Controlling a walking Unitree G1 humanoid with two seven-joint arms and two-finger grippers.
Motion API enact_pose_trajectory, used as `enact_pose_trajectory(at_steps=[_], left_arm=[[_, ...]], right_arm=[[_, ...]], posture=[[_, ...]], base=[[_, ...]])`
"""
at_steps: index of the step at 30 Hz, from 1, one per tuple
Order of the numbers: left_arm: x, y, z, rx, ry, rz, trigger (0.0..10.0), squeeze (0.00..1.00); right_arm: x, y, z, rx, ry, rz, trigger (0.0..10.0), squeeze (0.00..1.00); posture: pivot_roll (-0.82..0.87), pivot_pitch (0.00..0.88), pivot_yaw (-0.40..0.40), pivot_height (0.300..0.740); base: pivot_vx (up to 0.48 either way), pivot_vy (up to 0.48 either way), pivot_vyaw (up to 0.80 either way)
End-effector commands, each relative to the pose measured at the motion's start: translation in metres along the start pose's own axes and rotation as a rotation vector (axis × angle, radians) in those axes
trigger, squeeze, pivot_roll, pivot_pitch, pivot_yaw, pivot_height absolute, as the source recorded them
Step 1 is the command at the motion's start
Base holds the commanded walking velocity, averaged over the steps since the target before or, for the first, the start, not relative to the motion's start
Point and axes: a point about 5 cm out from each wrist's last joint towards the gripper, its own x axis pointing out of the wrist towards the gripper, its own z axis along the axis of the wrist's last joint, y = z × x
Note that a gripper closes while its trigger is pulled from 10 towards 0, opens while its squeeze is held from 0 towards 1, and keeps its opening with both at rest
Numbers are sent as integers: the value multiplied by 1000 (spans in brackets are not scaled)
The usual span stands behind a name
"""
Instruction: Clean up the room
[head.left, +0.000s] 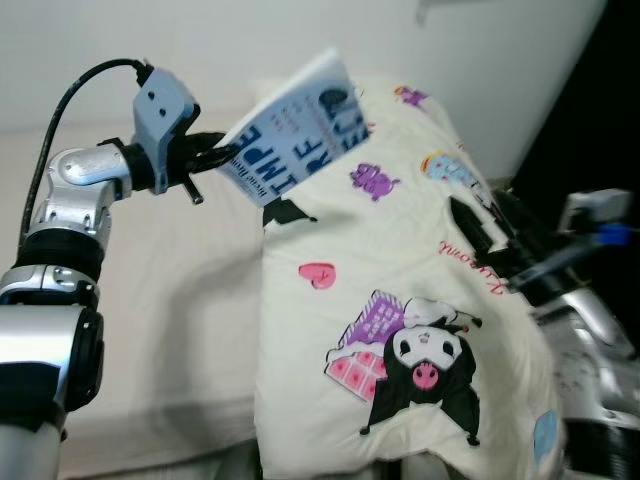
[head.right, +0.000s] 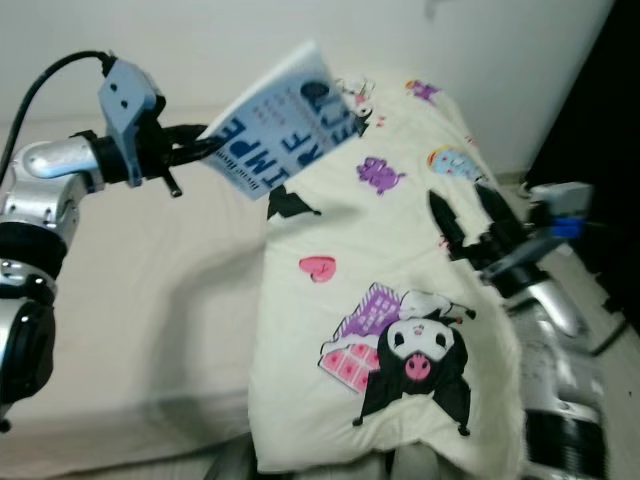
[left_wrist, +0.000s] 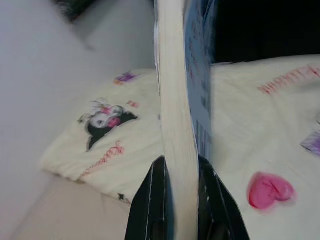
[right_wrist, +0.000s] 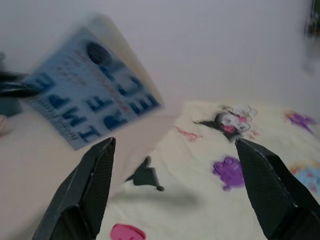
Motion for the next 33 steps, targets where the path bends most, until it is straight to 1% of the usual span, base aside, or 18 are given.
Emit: enact_pose_trajectory(at_steps=[1,3,5,6,7,9,11,12,15,16,17,22,24,28,30,31,32,33], left_arm=[[-5,0,4,69,17,-62,0,0],[2,-9,9,142,12,-147,0,0],[2,-9,9,142,12,-147,0,0],[8,-16,13,188,-1,-191,0,0],[8,-16,13,188,-1,-191,0,0],[11,-21,16,193,-27,-223,0,0],[14,-26,19,198,-49,-254,0,0],[17,-31,22,194,-83,-289,0,0],[20,-40,28,171,-142,-343,0,0],[21,-45,35,149,-195,-370,0,0],[21,-48,40,135,-231,-388,0,0],[19,-53,49,117,-289,-413,0,0],[16,-59,61,112,-357,-435,0,0],[15,-63,67,111,-382,-445,0,0],[16,-66,71,111,-400,-450,0,0],[16,-66,71,111,-400,-450,0,0],[17,-67,71,111,-402,-448,0,0],[17,-67,71,111,-402,-448,0,0]], right_arm=[[-4,9,12,-31,20,116,10000,0],[-11,18,39,-201,131,257,10000,0],[-11,18,39,-201,131,257,10000,0],[-11,21,54,-297,175,305,10000,0],[-11,21,54,-297,175,305,10000,0],[-7,19,62,-340,171,295,10000,0],[-5,15,67,-371,164,275,10000,51],[-1,10,71,-412,163,242,10000,118],[2,3,71,-453,177,187,10000,75],[3,-5,65,-483,216,131,10000,0],[3,-10,61,-502,245,96,10000,0],[3,-12,56,-502,269,72,10000,0],[4,-5,52,-455,270,103,10000,0],[5,-1,49,-423,276,130,10000,0],[4,16,45,-331,273,245,10000,0],[4,16,45,-331,273,245,10000,0],[3,25,52,-256,210,306,10000,0],[3,25,52,-256,210,306,10000,0]], posture=[[-43,10,74,591],[-49,10,80,591],[-49,10,80,591],[-53,4,79,591],[-53,4,79,591],[-59,6,77,591],[-65,7,77,591],[-66,5,76,591],[-65,8,74,591],[-63,13,70,591],[-63,15,68,591],[-60,19,63,591],[-59,23,59,591],[-57,24,55,591],[-57,25,52,591],[-57,25,52,591],[-57,25,52,591],[-57,25,52,591]], base=[[0,0,0],[0,0,0],[0,0,0],[0,0,0],[0,0,0],[0,0,0],[0,0,0],[0,0,0],[0,0,0],[0,0,0],[0,0,0],[0,0,0],[0,0,0],[0,0,0],[0,0,0],[0,0,0],[0,0,0],[0,0,0]])
